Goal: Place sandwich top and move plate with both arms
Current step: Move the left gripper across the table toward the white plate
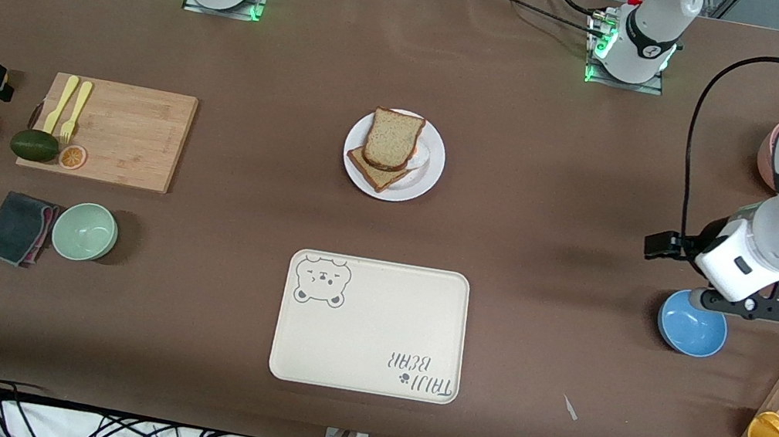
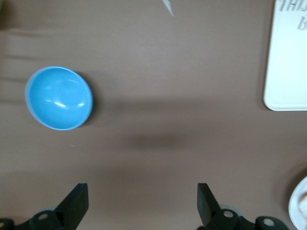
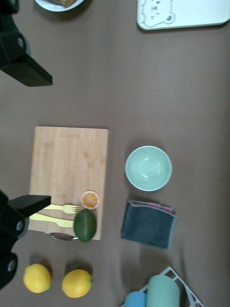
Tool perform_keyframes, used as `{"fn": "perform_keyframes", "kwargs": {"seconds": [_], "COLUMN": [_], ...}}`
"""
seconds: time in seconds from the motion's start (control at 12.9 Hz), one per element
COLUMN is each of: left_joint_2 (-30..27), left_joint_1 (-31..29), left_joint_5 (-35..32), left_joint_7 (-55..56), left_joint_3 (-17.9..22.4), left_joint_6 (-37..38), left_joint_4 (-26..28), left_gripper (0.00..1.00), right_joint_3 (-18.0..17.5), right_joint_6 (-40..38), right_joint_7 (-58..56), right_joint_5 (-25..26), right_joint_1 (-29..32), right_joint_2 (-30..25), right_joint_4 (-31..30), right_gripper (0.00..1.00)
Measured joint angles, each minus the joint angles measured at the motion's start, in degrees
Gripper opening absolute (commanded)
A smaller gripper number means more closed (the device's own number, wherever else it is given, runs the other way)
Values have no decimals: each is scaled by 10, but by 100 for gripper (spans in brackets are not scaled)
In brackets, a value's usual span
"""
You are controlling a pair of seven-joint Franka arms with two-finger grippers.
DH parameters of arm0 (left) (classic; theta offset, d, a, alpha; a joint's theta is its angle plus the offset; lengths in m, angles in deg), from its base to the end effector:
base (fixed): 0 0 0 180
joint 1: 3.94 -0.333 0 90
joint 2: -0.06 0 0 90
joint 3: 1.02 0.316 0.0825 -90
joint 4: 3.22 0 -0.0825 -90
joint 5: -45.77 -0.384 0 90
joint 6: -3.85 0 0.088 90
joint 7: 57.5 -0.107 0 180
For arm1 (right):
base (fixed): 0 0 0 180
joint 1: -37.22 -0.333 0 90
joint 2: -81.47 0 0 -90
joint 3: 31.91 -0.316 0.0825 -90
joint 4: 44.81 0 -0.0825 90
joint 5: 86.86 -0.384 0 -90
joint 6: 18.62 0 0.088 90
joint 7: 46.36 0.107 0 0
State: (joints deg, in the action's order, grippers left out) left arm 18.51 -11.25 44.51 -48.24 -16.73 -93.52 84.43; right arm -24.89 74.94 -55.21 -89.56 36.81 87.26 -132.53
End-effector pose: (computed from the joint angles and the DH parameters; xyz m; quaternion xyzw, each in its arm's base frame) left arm 0.6355 -0.0714 0.4669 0.9970 0.0090 -0.0743 0.0213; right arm 0.5872 -0.0597 0.5915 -0.9997 -0.0184 -0.0031 0.0171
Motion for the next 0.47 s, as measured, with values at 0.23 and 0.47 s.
{"fn": "perform_keyframes", "kwargs": {"seconds": [0.23, 0.47], "left_joint_2": [20, 53], "left_joint_1": [15, 52], "left_joint_5": [89, 119], "left_joint_7": [0, 20], "left_joint_3": [-1, -1], "left_joint_6": [-20, -84], "left_joint_4": [-1, 0], "left_gripper": [100, 100], "right_joint_3": [-25, -29], "right_joint_6": [-7, -26], "right_joint_7": [0, 0], "right_joint_5": [20, 26], "right_joint_1": [18, 18], "right_joint_2": [-44, -52], "right_joint_4": [-28, -32], "right_gripper": [100, 100]}}
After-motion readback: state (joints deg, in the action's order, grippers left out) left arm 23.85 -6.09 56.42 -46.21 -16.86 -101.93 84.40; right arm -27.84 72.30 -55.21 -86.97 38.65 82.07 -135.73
